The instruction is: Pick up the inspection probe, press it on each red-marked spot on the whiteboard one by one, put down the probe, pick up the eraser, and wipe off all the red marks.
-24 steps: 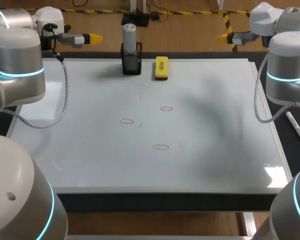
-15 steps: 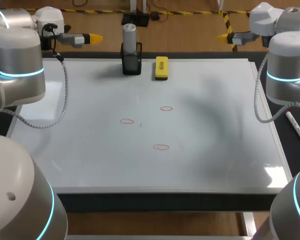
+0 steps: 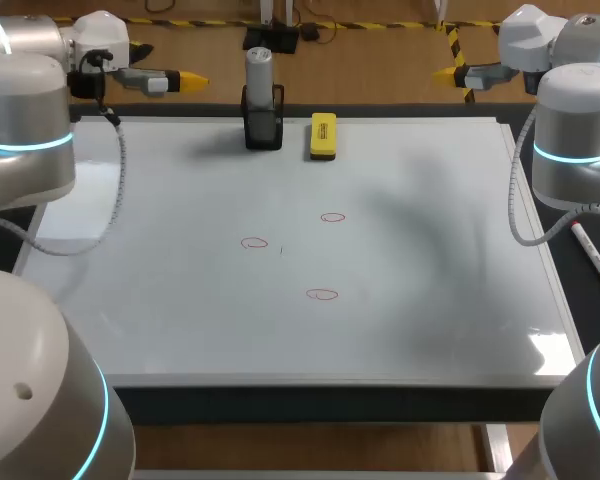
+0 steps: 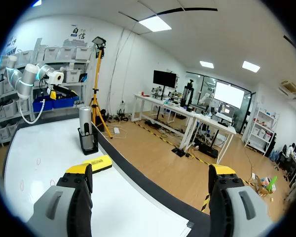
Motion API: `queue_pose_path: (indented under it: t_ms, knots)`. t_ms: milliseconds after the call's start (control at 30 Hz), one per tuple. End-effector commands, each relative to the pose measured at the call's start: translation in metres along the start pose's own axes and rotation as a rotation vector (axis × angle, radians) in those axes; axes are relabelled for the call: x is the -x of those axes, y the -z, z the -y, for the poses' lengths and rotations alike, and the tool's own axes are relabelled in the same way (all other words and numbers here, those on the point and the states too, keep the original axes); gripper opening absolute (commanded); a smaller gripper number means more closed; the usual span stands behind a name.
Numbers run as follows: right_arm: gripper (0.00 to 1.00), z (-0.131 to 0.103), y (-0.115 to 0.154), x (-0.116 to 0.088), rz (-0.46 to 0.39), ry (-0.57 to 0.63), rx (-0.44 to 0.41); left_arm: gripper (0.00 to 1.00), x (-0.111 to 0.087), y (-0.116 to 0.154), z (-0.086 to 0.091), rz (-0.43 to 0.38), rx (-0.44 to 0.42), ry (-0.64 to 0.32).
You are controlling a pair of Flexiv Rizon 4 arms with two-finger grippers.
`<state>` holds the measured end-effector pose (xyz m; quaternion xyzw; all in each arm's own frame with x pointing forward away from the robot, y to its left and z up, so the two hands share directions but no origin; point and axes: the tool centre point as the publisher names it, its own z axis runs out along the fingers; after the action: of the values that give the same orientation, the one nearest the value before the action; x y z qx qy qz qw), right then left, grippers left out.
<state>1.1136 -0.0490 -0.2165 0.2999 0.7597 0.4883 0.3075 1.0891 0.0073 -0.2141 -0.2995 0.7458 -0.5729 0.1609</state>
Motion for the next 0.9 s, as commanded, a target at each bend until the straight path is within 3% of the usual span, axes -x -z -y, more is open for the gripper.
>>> queue_pose_path:
  t_ms: [33, 300, 500, 900]
  knots:
    - [1.0, 0.0, 0.0, 0.001, -0.001, 0.0, -0.002, 1.0, 0.011, 0.003, -0.001, -0.236, -0.033, -0.029]
    - [1.0, 0.0, 0.0, 0.001, -0.001, 0.0, -0.002, 1.0, 0.004, -0.01, 0.005, -0.44, -0.089, -0.075]
    - [1.0, 0.0, 0.0, 0.001, -0.001, 0.0, -0.002, 1.0, -0.005, -0.027, 0.002, -0.598, -0.153, -0.039]
    - [1.0, 0.0, 0.0, 0.001, -0.001, 0.0, -0.002, 1.0, -0.033, -0.074, -0.001, -0.711, -0.176, -0.057]
